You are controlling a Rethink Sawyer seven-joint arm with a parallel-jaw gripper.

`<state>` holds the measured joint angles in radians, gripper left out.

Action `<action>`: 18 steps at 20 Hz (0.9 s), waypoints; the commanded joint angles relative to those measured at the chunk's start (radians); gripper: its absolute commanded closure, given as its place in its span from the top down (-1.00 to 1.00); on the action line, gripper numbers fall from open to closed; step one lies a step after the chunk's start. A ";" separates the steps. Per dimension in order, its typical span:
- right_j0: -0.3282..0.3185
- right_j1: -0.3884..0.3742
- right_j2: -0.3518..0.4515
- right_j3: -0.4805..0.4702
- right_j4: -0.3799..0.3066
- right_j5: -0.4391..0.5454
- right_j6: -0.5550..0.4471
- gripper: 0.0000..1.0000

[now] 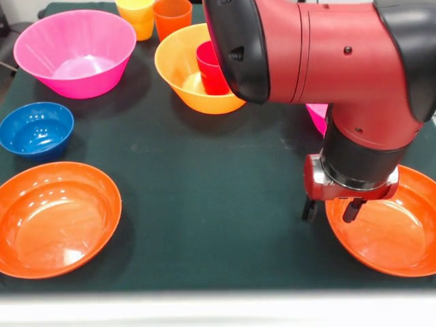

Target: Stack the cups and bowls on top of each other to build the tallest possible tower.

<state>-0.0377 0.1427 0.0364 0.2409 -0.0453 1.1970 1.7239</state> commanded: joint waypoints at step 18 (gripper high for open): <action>0.007 -0.060 0.008 0.073 0.072 0.156 0.084 1.00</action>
<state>-0.0377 0.0923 0.0032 0.2399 0.0239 1.2625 1.7239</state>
